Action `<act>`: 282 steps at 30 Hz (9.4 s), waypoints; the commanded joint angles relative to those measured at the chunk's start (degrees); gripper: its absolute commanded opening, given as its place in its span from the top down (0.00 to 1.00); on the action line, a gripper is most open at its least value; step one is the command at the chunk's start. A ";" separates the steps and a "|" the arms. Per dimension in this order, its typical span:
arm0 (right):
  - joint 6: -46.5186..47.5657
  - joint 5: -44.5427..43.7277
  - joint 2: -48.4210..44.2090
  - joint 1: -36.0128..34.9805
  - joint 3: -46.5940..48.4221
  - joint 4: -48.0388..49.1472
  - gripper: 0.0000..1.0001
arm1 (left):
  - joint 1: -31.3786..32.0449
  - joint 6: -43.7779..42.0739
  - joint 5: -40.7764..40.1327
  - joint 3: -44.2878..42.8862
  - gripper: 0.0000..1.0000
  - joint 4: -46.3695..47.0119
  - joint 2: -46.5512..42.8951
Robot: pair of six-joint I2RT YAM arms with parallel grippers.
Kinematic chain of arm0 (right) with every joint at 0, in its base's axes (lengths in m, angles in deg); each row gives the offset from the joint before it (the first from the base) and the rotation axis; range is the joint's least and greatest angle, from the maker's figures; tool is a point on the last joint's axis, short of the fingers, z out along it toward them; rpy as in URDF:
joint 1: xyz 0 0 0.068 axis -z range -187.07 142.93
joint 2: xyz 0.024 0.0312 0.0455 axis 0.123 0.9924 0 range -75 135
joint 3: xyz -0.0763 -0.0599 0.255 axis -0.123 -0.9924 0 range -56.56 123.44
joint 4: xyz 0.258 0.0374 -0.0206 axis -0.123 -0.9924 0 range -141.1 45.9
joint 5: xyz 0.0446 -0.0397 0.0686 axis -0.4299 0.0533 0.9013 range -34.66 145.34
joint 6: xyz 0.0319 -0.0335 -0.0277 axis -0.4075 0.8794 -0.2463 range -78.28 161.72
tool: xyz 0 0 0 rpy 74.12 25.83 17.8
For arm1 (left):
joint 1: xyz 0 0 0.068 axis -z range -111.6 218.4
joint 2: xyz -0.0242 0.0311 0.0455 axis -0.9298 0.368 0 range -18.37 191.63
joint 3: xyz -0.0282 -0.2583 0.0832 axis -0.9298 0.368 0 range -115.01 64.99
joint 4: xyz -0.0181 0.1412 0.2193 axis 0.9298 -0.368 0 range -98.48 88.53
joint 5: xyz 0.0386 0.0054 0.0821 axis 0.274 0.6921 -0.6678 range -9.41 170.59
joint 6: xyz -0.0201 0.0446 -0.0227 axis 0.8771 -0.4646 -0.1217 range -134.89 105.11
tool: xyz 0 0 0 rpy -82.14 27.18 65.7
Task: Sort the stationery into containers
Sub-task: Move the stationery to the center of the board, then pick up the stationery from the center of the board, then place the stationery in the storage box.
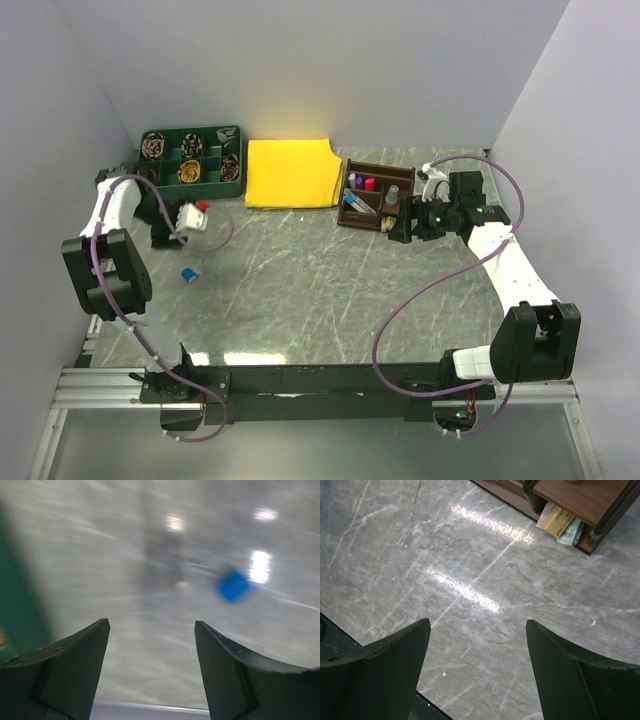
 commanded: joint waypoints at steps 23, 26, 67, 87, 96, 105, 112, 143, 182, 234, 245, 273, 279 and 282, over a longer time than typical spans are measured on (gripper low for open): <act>-0.47 0.60 0.08 -0.31 -2.01 3.01 0.15 | -3.93 -40.57 6.04 22.81 0.22 13.55 -2.87; -0.38 0.34 0.26 -0.40 -1.75 3.01 0.15 | -2.61 -40.48 6.39 20.97 0.23 12.60 -0.86; -0.74 -0.81 -0.36 -0.40 -1.31 3.01 0.15 | -0.50 -39.87 -4.15 22.99 0.51 11.27 2.31; -3.99 5.08 1.23 -3.30 5.98 4.94 0.16 | 1.43 -34.87 3.83 17.72 0.75 -1.43 -1.19; -21.12 15.43 5.87 -2.24 12.92 12.50 0.15 | 12.68 -5.17 29.40 -0.81 0.99 -2.82 -7.27; -26.93 19.41 8.17 -3.91 17.07 14.79 0.19 | 24.63 59.81 35.05 -5.93 0.99 42.06 -5.16; -29.04 18.45 6.68 -8.39 12.93 16.98 0.18 | 28.67 70.78 33.82 -9.79 0.99 44.84 -1.56; -30.97 11.67 18.63 -15.60 27.78 18.48 0.21 | 37.56 81.68 24.76 -9.09 0.99 46.25 -1.82; -27.64 17.39 18.37 -17.19 25.94 18.22 1.00 | 38.96 83.88 17.39 -8.39 0.87 49.94 -1.20; 16.67 -13.72 31.99 -6.20 50.99 -19.66 1.00 | 34.05 84.32 0.68 9.98 0.01 56.09 -9.81; 16.93 -14.87 34.89 -6.20 52.13 -19.40 1.00 | 33.96 85.11 0.68 10.60 0.01 56.45 -9.73; 16.49 -17.07 37.53 -6.29 53.10 -18.79 1.00 | 33.43 85.99 0.94 9.19 0.01 56.71 -8.15; 16.75 -17.33 37.35 -6.11 52.22 -18.96 1.00 | 33.43 86.69 1.38 9.10 0.00 57.15 -7.71; 16.49 -16.72 37.53 -6.11 51.52 -18.79 1.00 | 33.43 86.78 1.56 8.84 0.00 57.06 -7.62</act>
